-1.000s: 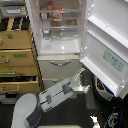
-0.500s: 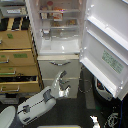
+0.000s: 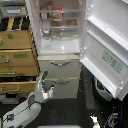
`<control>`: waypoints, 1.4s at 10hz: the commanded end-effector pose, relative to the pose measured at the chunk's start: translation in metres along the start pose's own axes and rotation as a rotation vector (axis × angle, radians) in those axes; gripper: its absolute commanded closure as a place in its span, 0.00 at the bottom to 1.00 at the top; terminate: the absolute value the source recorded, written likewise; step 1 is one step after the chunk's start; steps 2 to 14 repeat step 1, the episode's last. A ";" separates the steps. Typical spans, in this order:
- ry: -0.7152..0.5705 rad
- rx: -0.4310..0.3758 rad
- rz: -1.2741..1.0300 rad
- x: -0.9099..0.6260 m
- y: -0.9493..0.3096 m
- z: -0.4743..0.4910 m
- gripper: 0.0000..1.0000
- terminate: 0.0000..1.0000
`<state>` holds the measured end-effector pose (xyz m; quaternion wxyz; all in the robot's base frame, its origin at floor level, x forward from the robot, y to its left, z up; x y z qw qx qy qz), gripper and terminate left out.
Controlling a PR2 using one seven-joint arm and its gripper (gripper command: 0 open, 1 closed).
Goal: Opening the fridge
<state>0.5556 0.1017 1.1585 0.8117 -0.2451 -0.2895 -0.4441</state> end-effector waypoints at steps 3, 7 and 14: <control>0.814 0.350 0.322 -0.404 0.087 0.151 0.00 1.00; 0.814 0.350 0.322 -0.404 0.087 0.151 0.00 1.00; 0.814 0.350 0.322 -0.404 0.087 0.151 0.00 1.00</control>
